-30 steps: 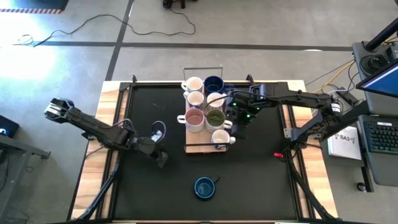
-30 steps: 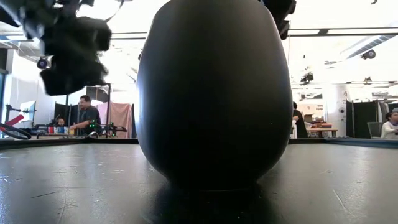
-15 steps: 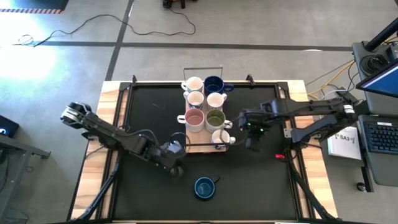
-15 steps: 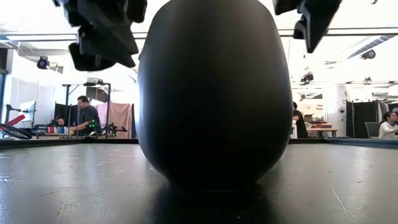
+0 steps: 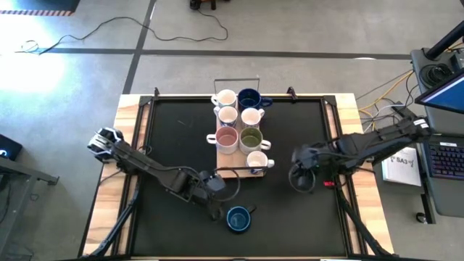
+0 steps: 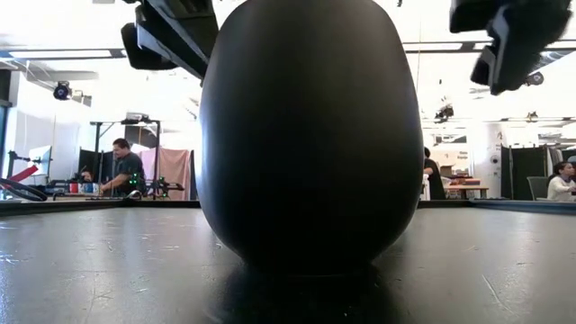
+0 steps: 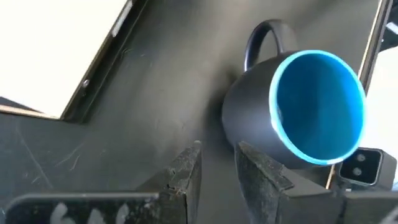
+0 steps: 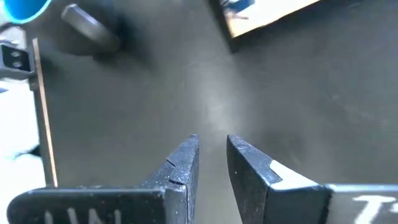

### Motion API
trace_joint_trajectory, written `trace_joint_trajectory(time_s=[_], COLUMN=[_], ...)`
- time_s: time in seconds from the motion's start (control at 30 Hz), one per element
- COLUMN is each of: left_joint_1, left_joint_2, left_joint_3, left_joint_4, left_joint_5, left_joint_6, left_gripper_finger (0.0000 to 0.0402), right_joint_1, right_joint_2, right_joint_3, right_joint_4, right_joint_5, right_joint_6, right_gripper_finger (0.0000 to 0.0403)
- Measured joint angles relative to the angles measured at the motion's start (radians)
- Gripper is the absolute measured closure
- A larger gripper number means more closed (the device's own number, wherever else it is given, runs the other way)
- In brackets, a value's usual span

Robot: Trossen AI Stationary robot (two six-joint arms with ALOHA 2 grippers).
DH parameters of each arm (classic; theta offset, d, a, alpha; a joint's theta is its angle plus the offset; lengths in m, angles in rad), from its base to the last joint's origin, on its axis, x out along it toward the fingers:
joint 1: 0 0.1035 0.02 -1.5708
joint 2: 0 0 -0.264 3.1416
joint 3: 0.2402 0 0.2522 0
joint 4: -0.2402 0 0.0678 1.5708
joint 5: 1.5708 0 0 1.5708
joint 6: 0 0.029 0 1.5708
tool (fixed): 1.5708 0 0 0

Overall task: Place coffee mugs
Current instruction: Put the black mug on the shelf

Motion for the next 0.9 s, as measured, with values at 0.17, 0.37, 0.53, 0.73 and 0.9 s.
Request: trace_joint_trajectory(time_s=[0.17, 0.37, 0.53, 0.73, 0.9], left_joint_1=[-0.005, -0.009, -0.010, -0.010, -0.010], left_joint_2=[0.018, 0.015, 0.015, 0.016, 0.015], left_joint_3=[0.032, 0.030, 0.030, 0.030, 0.030], left_joint_4=[-0.012, -0.012, 0.001, 0.015, 0.032], left_joint_5=[-0.015, -0.026, -0.027, -0.028, -0.029], left_joint_6=[0.005, -0.020, -0.022, -0.022, -0.022], left_gripper_finger=[0.0322, 0.0322, 0.0322, 0.0322, 0.0322], right_joint_1=[0.093, 0.218, 0.287, 0.294, 0.294], right_joint_2=[-0.050, -0.117, -0.174, -0.196, -0.202], right_joint_3=[-0.111, -0.223, -0.346, -0.489, -0.596], right_joint_4=[0.124, 0.252, 0.505, 0.834, 1.009], right_joint_5=[0.003, 0.160, 0.257, 0.259, 0.259], right_joint_6=[0.031, 0.019, -0.058, -0.207, -0.251], right_gripper_finger=[0.0330, 0.0328, 0.0328, 0.0328, 0.0328])
